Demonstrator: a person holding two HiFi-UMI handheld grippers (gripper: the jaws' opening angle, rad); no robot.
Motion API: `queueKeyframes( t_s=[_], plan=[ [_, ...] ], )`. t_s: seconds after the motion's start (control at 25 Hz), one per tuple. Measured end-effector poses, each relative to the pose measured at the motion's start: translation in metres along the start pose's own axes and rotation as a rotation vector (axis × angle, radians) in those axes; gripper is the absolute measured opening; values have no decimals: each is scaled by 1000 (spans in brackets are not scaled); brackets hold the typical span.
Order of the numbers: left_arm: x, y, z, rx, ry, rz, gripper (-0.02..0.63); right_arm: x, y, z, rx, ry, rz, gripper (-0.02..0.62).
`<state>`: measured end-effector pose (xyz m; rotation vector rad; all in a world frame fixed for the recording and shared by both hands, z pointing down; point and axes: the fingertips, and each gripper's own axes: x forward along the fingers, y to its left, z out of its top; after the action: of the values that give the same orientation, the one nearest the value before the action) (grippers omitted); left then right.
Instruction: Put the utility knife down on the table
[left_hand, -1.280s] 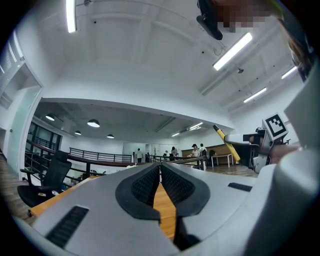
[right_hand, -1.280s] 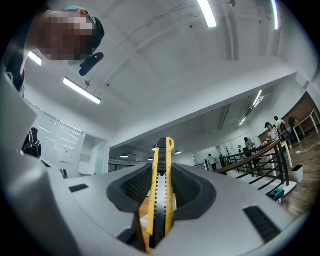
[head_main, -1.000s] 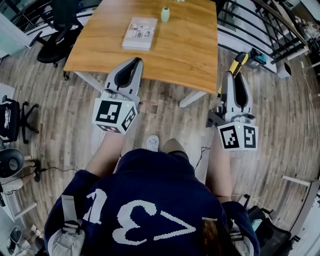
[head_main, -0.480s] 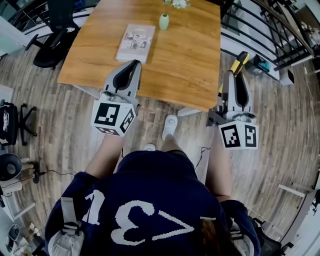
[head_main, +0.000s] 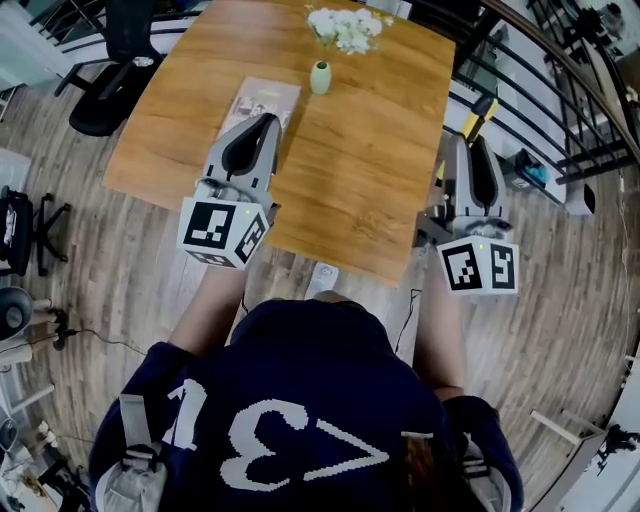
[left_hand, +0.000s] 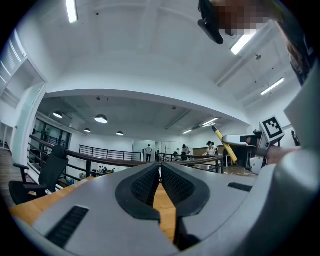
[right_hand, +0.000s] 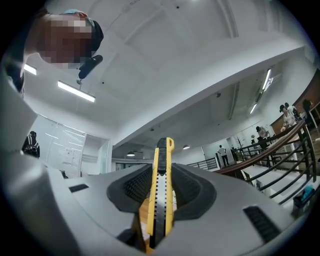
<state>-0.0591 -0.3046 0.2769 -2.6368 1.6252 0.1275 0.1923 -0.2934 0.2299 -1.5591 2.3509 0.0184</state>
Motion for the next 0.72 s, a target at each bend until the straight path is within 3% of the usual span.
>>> queueKeyframes(
  t_s=[0.28, 0.48, 0.72],
  plan=[
    [45, -3, -14, -11, 36, 2, 28, 35, -32, -19, 31, 39, 20, 130],
    [69, -6, -28, -8, 58, -51, 28, 45, -45, -35, 48, 70, -10, 130],
    [92, -1, -67, -18, 112, -65, 28, 50, -58, -89, 53, 184, -68, 130]
  ],
)
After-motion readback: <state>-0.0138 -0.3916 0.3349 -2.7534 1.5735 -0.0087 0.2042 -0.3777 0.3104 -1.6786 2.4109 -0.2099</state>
